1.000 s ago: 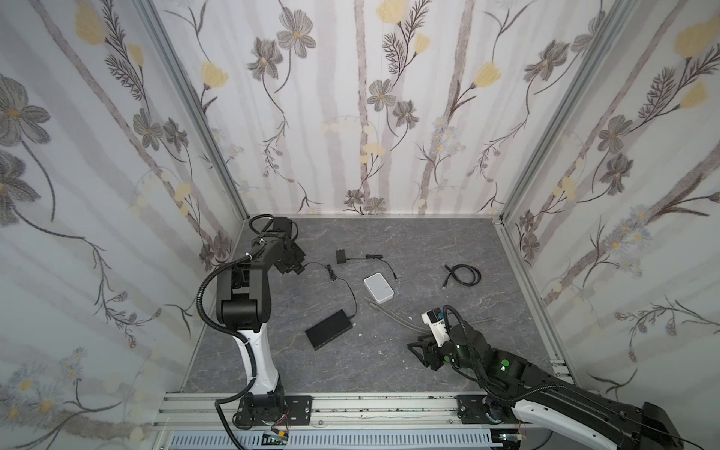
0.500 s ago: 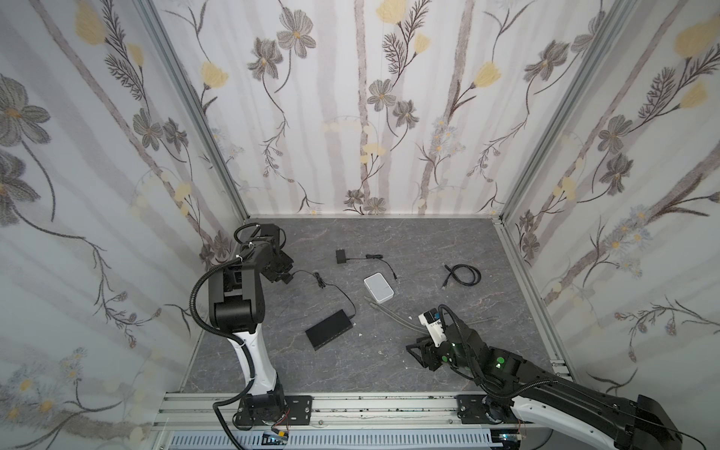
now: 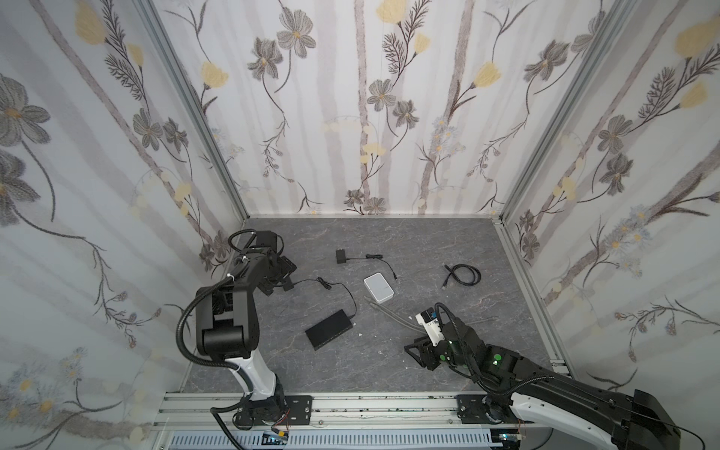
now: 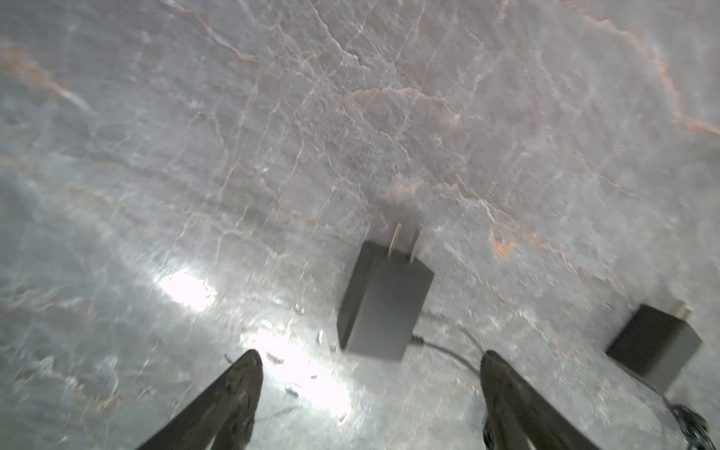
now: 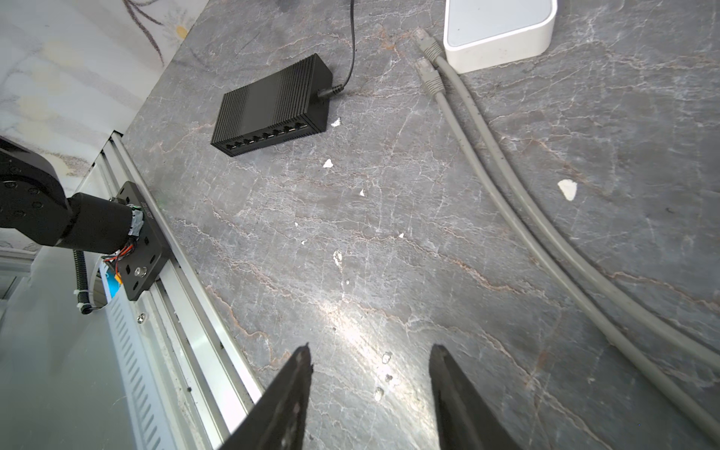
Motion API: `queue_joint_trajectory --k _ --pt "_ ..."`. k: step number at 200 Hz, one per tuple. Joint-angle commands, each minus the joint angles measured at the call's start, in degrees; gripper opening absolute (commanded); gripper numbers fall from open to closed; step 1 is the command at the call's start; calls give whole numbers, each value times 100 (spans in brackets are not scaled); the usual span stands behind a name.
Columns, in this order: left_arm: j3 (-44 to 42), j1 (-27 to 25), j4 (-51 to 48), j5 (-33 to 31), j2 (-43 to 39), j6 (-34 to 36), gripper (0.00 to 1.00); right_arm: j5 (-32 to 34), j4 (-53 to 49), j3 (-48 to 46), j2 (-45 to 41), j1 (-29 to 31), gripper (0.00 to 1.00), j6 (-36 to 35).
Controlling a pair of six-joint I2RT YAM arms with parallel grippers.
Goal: Insert the plug into the switch port
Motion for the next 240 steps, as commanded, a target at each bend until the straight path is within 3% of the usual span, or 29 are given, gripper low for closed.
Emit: queue_joint_trajectory --k 1,27,63,73,81,116,134,163,240 --pt "-857 -191 628 351 -847 -211 88 -273 487 100 154 5 51 -10" --pt "-2007 -512 1213 817 -1703 -193 84 -736 1104 148 690 3 50 151" --pt "-2902 -675 1453 1183 -2192 -194 74 -1233 2298 549 1997 10 45 718" --pt "-3201 -692 1738 1388 -2428 -292 64 -1276 2483 738 2418 -1 34 782" --pt "-3439 -725 2011 1545 -2494 -360 50 -1248 2688 837 2723 4 29 890" --pt "-3846 -912 2479 1751 -2259 -510 25 -1344 3980 1078 4053 12 15 1683" --pt "-4010 -1056 2618 1828 -2098 -543 0 -1319 4009 1415 4501 76 13 1785" --pt "-4368 -1329 2731 1869 -2188 -743 0 -1098 3929 1701 4832 168 14 1828" --pt "-5025 -2260 2102 1271 -3824 -1513 0 -884 3604 1991 5175 157 14 1704"
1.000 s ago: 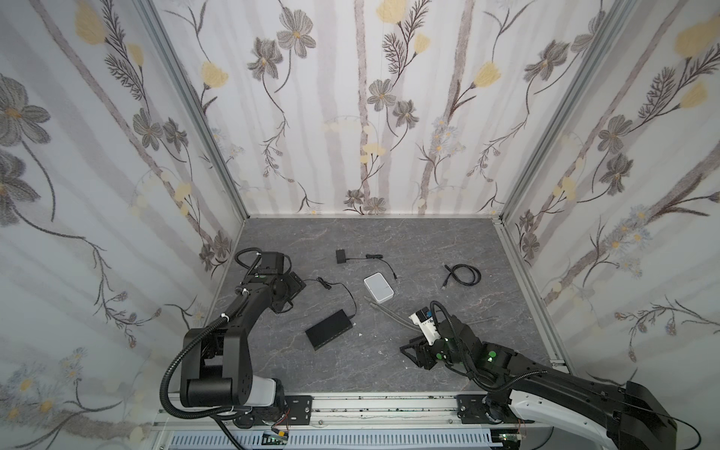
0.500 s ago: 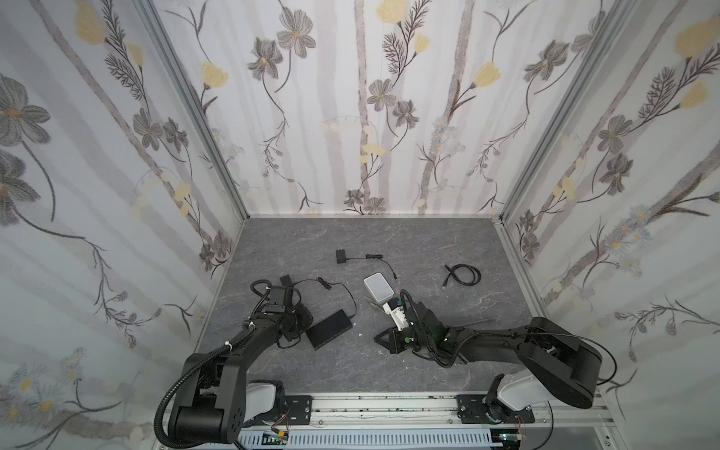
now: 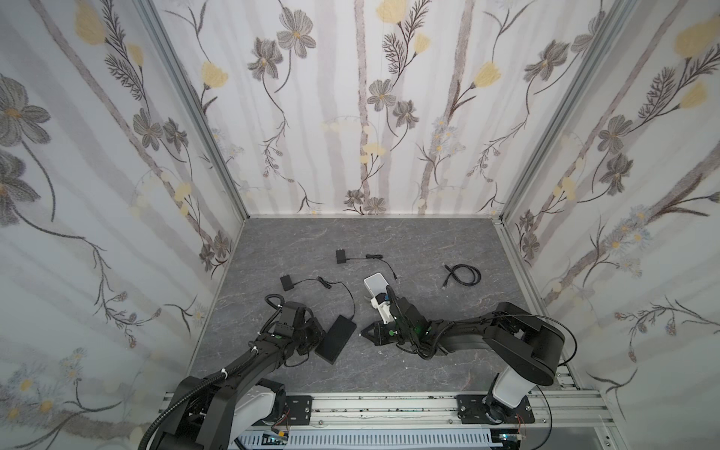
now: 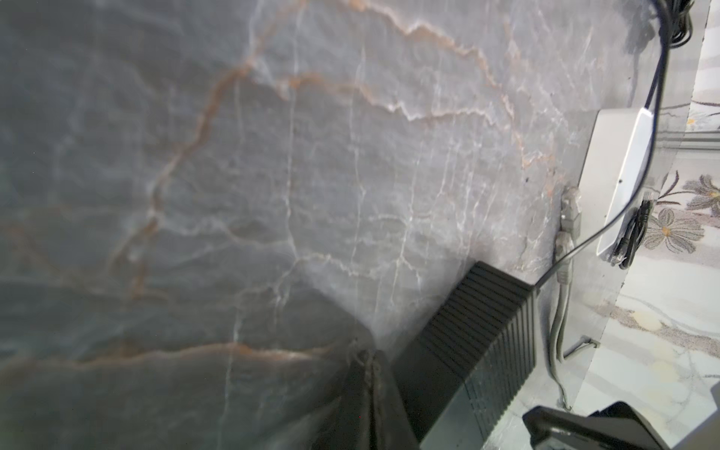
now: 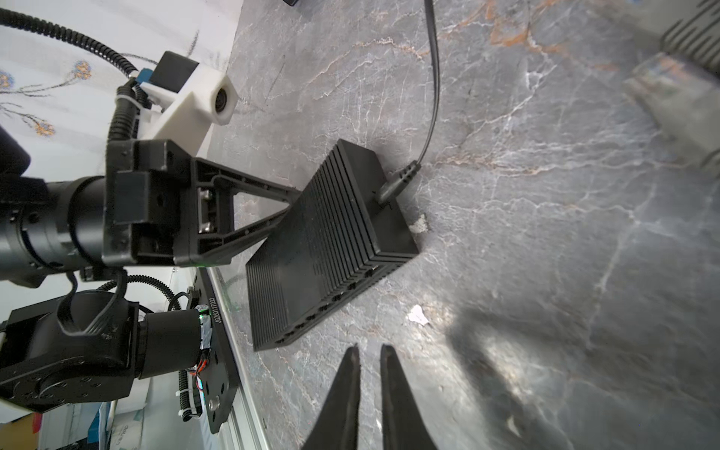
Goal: Insert the plug into the switch port
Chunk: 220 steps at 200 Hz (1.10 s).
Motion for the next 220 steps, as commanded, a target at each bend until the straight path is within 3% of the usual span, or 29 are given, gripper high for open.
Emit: queue_joint_trajectory --k 1,30,42,46,51,63,66,84,98,103,112,114,115,116,120,134,155,174,189,205,220 --pt "-55 -97 -665 -388 -405 -265 0 164 53 102 -22 4 14 -103" --pt "128 -253 -1088 -503 -1011 26 0 336 -274 73 -291 6 14 -367" --pt "284 -436 -1237 -564 -1254 167 8 428 -408 29 -451 5 14 -460" --pt "332 -518 -1239 -561 -1334 212 17 466 -444 5 -518 11 14 -491" --pt "378 -629 -1218 -589 -1443 247 36 534 -482 -32 -620 10 14 -530" --pt "483 -951 -1173 -783 -1749 231 96 723 -577 -134 -894 10 14 -622" --pt "495 -1045 -1129 -832 -1814 223 100 769 -606 -155 -955 10 14 -644" --pt "651 -1590 -958 -1393 -2043 -16 100 894 -747 -160 -1410 10 17 -796" --pt "1005 -2070 -1141 -2134 -1958 -167 100 915 -797 -40 -1940 22 26 -786" --pt "1188 -2218 -1295 -2418 -1863 -213 100 1008 -788 -14 -2151 47 33 -772" --pt "1519 -2433 -1524 -2865 -1681 -278 100 1388 -832 71 -2569 133 55 -779" --pt "1566 -2466 -1551 -2937 -1638 -270 100 1492 -848 100 -2649 162 67 -789" --pt "1609 -2474 -1562 -2964 -1613 -262 100 1545 -853 115 -2707 174 82 -802" --pt "1648 -2492 -1571 -2990 -1592 -253 100 1593 -855 122 -2757 184 91 -818" --pt "1785 -2542 -1611 -3068 -1507 -226 100 1785 -887 179 -2932 233 99 -873" --pt "2171 -2703 -1519 -3247 -1238 -109 100 2371 -1021 475 -3405 369 100 -1092" --pt "2638 -2829 -1396 -3342 -768 -333 100 3853 -1048 957 -3807 600 100 -1330" --pt "2773 -2843 -847 -3019 -244 -565 100 4294 -688 1116 -3818 640 100 -1628" --pt "2609 -2875 -166 -2973 14 -1078 100 4679 -612 1237 -3667 650 100 -1281" --pt "2335 -2979 494 -3346 85 -1583 100 4818 -65 1101 -3536 727 100 -936" --pt "2312 -3146 532 -3994 72 -1878 100 5391 607 897 -3390 973 100 -841"
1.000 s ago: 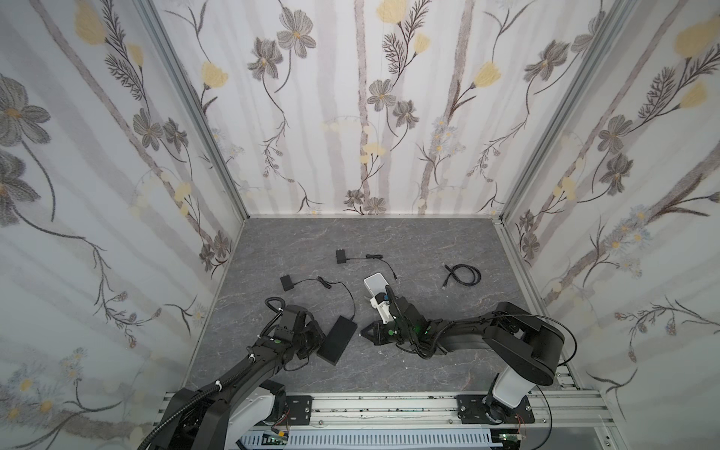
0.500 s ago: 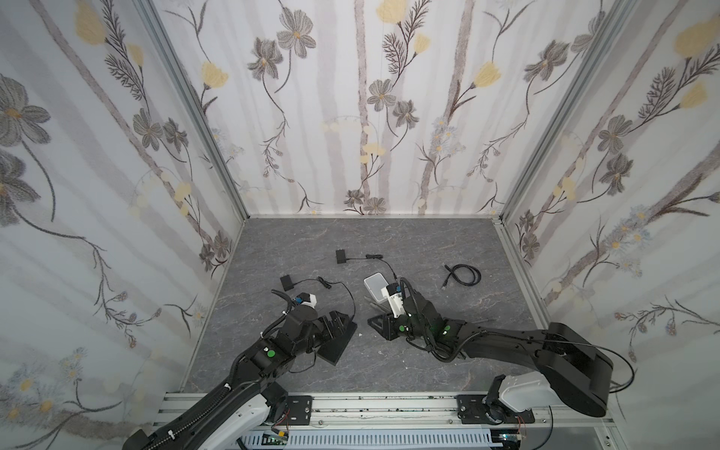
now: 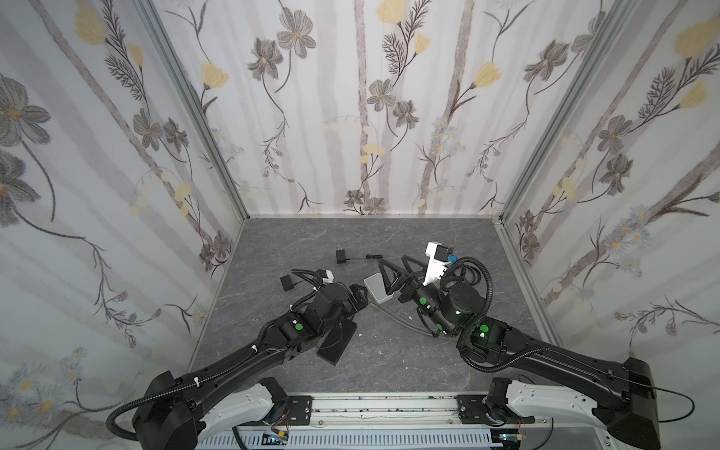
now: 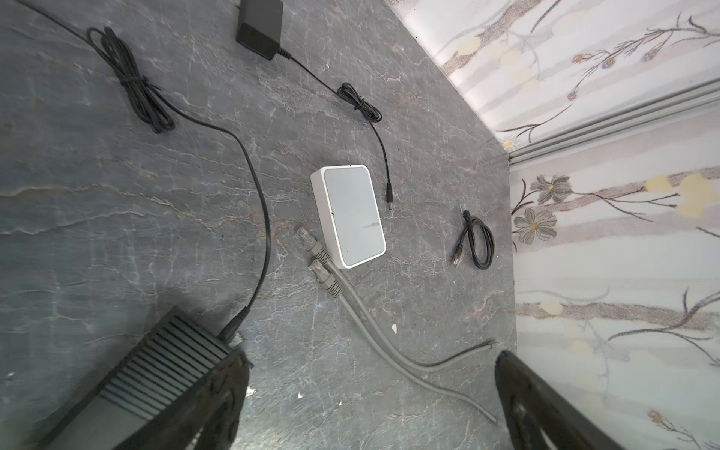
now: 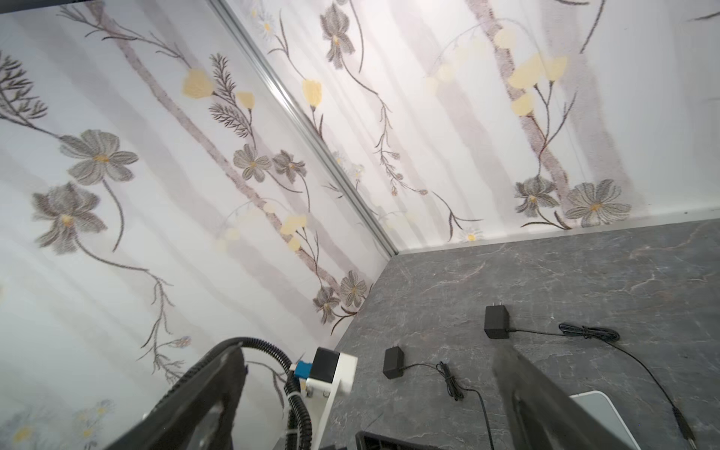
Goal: Insert the plug into the switch port
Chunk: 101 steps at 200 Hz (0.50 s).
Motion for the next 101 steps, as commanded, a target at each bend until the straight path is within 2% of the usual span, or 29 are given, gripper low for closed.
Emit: queue_joint_trajectory --k 1,24,39,52,60,85,101 --pt "-55 -163 793 -933 11 -794 100 1000 1072 -204 194 258 100 291" --pt "470 -294 212 -1233 193 -690 100 1715 1849 -230 552 604 100 77" --pt "719 -301 73 -1067 364 -719 100 1801 2417 -160 823 778 100 -540" --pt "637 -338 377 -1024 381 -624 100 1790 2705 -4 1013 932 100 -1145" --pt "553 -370 463 -1135 356 -693 100 1779 2991 26 1102 1005 100 -1285" --pt "97 -379 1294 -1056 363 -707 100 1522 5206 -568 1440 1042 100 -1469" --pt "-197 -389 1906 -1021 348 -649 100 1182 6054 -766 1667 1058 100 -1730"
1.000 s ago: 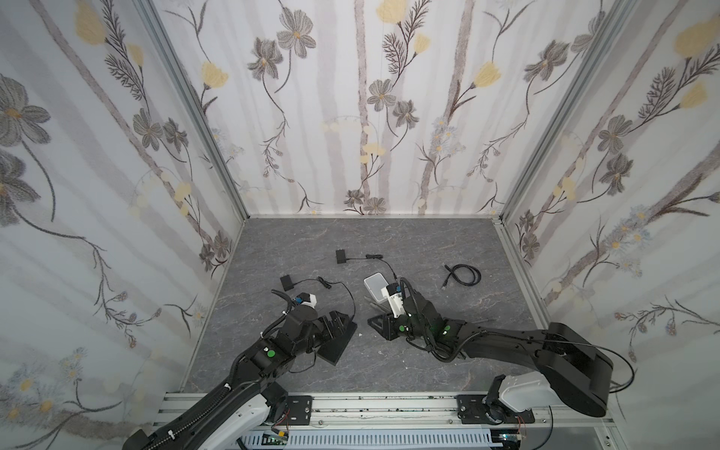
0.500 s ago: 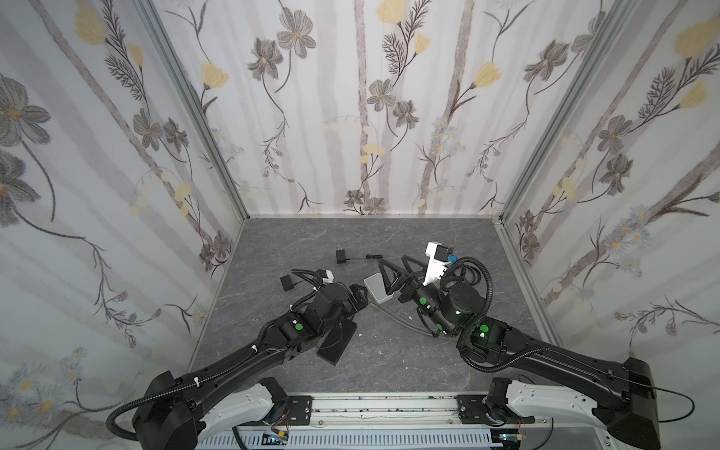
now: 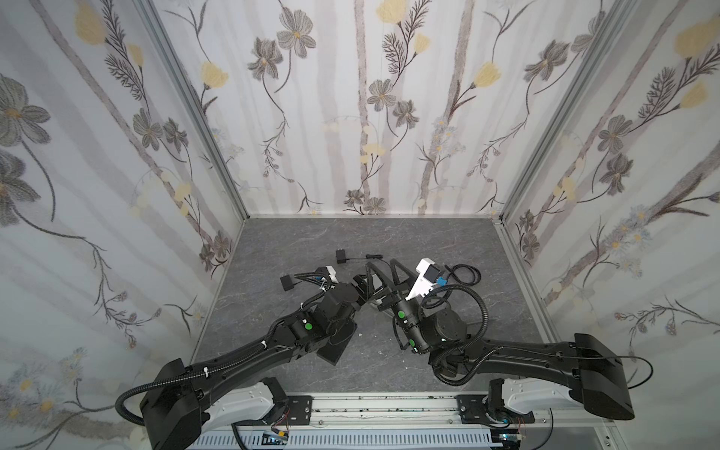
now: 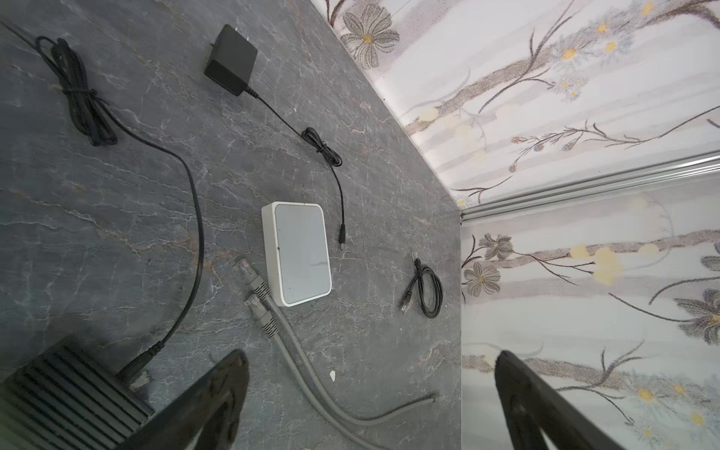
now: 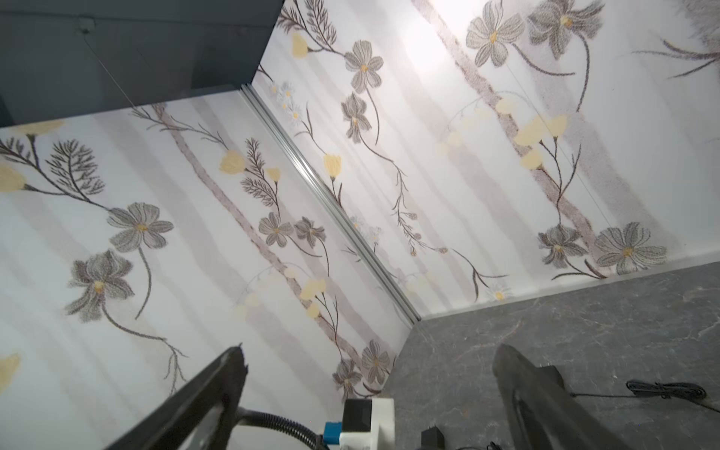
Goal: Insert the plug into the switch port
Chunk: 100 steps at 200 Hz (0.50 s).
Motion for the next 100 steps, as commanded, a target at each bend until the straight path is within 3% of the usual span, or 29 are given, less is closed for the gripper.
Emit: queue_joint_trajectory --k 1,30,60,100 --pt "-310 -20 1052 -118 -10 21 100 -394 2058 -244 262 34 100 -588" --pt "-584 -66 1326 -269 -91 110 100 -536 2579 -345 357 127 100 -585" --pt "-618 -73 1889 35 268 -161 100 -845 1938 -74 253 205 100 -837" --pt "-496 -69 2360 442 635 -282 100 -704 1363 -5 73 220 100 -638"
